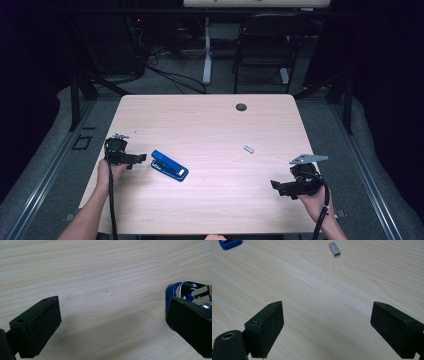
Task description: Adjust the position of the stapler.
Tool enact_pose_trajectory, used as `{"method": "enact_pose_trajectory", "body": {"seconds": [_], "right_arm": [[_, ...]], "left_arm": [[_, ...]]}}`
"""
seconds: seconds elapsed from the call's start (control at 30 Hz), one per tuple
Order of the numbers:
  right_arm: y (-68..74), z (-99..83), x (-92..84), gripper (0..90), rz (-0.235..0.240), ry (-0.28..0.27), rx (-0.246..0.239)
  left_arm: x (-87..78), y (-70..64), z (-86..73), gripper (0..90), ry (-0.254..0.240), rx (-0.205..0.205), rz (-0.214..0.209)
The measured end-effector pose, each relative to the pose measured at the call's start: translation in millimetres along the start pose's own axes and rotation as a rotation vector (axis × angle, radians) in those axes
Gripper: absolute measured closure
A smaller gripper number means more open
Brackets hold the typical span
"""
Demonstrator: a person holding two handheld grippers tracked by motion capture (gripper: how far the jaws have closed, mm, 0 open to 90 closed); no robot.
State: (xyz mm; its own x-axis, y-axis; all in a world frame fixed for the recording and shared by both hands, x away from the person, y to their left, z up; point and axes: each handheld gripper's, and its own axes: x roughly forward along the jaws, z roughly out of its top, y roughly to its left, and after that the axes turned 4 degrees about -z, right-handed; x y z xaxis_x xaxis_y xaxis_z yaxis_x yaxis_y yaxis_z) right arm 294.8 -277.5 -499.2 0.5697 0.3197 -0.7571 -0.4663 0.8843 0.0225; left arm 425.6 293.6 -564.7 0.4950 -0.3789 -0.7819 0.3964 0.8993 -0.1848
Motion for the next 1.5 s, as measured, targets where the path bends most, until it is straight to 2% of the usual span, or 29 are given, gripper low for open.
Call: {"method": "enact_pose_trajectory", "body": {"seconds": [0.13, 0.43, 0.5, 0.6, 0.67, 0.73, 0.8, 0.87, 0.93, 0.97, 1.0, 1.03, 1.1, 1.13, 1.2, 1.23, 1.3, 1.43, 1.5], "right_arm": [[1.4, 0.2, -1.2, 11.1, -0.003, -0.009, -0.006], [4.0, 2.3, 3.1, 11.2, -0.019, 0.017, -0.011], [4.3, 2.9, 3.8, 11.3, -0.015, 0.014, -0.012], [6.3, 3.9, 6.4, 11.1, -0.006, 0.023, -0.02], [7.5, 3.8, 7.6, 11.0, 0.002, 0.028, -0.029], [8.0, 4.2, 7.8, 11.0, 0.01, 0.031, -0.032], [7.2, 3.9, 9.6, 11.0, 0.014, 0.039, -0.028], [7.5, 3.6, 9.8, 11.0, 0.017, 0.038, -0.023], [7.4, 3.5, 8.7, 11.1, 0.017, 0.04, -0.03], [7.9, 3.3, 7.9, 11.1, 0.019, 0.034, -0.035], [7.9, 3.3, 7.9, 11.1, 0.019, 0.034, -0.035], [8.0, 3.3, 7.8, 11.1, 0.02, 0.036, -0.037], [8.7, 2.8, 7.9, 11.2, 0.022, 0.038, -0.032], [8.4, 2.7, 8.3, 11.4, 0.021, 0.038, -0.035], [8.0, 2.7, 8.2, 11.6, 0.019, 0.043, -0.04], [8.0, 2.6, 8.3, 11.7, 0.018, 0.044, -0.042], [8.3, 2.4, 8.3, 11.8, 0.015, 0.043, -0.043], [10.5, 1.8, 8.2, 11.9, -0.002, 0.043, -0.054], [10.7, 1.9, 8.3, 11.9, -0.005, 0.047, -0.056]], "left_arm": [[-2.8, -2.0, 1.0, 0.0, 0.007, 0.018, 0.01], [-12.0, 0.5, 4.3, 0.0, -0.033, 0.027, 0.009], [-12.1, 2.6, 8.1, 0.0, -0.056, -0.001, 0.015], [-11.9, 3.8, 9.5, 0.0, -0.053, 0.004, 0.001], [-10.2, 5.1, 11.4, 0.0, -0.047, -0.016, -0.017], [-8.1, 3.9, 12.8, 0.1, -0.052, -0.016, 0.002], [-3.4, 1.3, 14.1, 0.7, -0.033, -0.018, -0.019], [-1.7, -0.7, 14.7, 1.9, -0.024, -0.008, -0.012], [0.7, -4.4, 16.0, 9.0, -0.029, 0.001, -0.024], [1.2, -6.0, 16.9, 17.6, -0.025, 0.01, -0.022], [2.2, -7.7, 17.2, 17.6, -0.027, 0.009, -0.023], [2.8, -8.8, 17.7, 21.5, -0.026, 0.011, -0.04], [3.2, -11.2, 17.6, 39.0, -0.039, 0.027, -0.077], [3.2, -12.1, 17.2, 49.8, -0.048, 0.037, -0.079], [4.6, -14.1, 16.6, 56.6, -0.056, 0.055, -0.118], [4.6, -14.1, 16.6, 61.2, -0.056, 0.055, -0.118], [6.2, -14.6, 16.4, 62.5, -0.048, 0.062, -0.14], [15.7, -16.5, 18.7, 72.8, -0.032, 0.103, -0.163], [21.7, -21.9, 19.5, 75.1, 0.0, 0.144, -0.199]]}}
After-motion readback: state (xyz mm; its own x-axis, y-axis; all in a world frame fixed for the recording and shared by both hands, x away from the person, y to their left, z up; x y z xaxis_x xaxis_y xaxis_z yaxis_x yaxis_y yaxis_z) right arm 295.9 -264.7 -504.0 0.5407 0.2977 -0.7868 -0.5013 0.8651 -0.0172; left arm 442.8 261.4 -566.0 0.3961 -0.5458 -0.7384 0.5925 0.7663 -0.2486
